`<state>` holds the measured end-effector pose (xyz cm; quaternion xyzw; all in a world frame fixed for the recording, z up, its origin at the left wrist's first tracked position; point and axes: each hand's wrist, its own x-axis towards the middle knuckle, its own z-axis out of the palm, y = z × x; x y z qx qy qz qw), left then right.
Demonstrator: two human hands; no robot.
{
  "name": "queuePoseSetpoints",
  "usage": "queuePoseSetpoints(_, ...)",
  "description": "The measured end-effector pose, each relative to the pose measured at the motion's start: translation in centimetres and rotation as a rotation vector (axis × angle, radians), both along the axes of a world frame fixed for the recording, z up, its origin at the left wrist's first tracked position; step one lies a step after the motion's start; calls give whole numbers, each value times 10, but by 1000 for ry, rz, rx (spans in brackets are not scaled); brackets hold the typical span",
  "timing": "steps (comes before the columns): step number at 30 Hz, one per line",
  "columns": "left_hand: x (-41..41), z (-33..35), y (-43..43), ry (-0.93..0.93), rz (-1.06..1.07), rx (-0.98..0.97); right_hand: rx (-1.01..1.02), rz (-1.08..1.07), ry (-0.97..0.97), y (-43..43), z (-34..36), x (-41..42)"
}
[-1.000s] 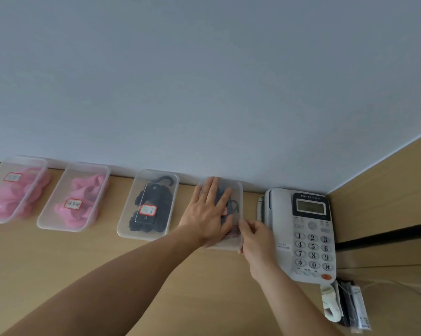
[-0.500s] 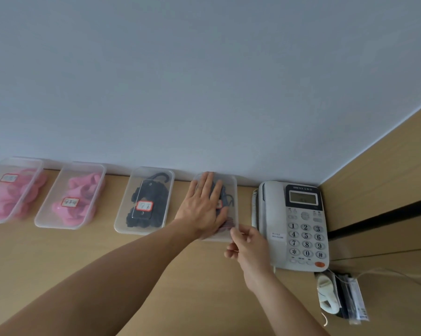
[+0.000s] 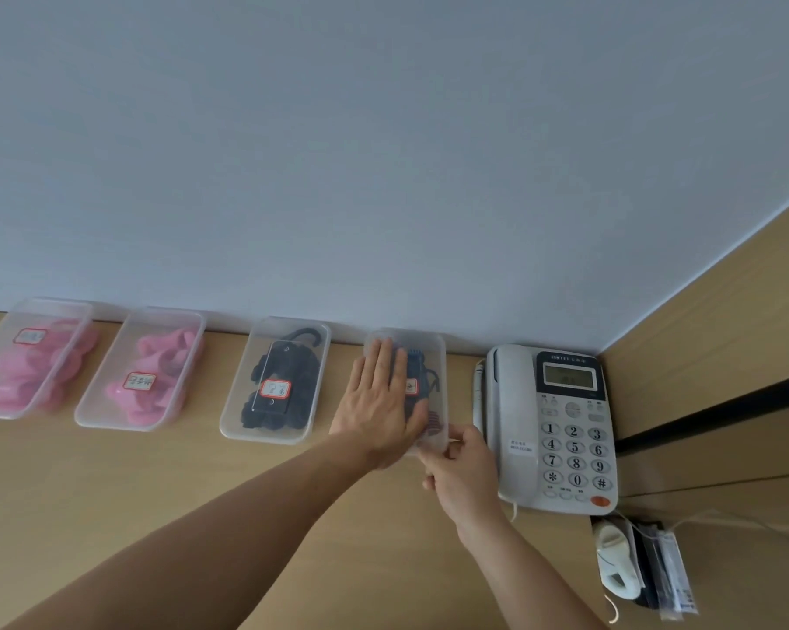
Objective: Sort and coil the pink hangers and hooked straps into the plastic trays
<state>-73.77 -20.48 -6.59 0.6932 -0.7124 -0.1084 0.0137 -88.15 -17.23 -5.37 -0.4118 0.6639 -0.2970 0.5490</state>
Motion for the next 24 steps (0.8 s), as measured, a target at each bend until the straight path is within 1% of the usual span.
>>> queuePoseSetpoints(2, -1, -3, 2, -4, -9, 20, -76, 98, 228, -12, 1, -3)
queuePoseSetpoints(3, 0, -3, 0, -6, -18, 27, -102, 114, 282, -20, 2, -4)
queuePoseSetpoints(5, 2, -4, -2, -10, -32, 29, -132, 134, 319, -37, 4, -4)
queuePoseSetpoints(8, 3, -5, -2, 12, -24, 11, -163, 166, 346, -52, 0, -1)
queuePoseSetpoints(12, 3, -4, -2, 44, -5, -29, -215, 158, 343, -49, -9, -1)
queuePoseSetpoints(15, 3, -3, -3, 37, -5, -16, -229, 147, 327, -48, -12, -2)
queuePoseSetpoints(21, 4, 8, -7, 29, -9, 84, -179, 170, 342, -49, -8, 0)
queuePoseSetpoints(24, 10, 17, 0, 28, -6, 67, -123, 204, 364, -43, -6, -1)
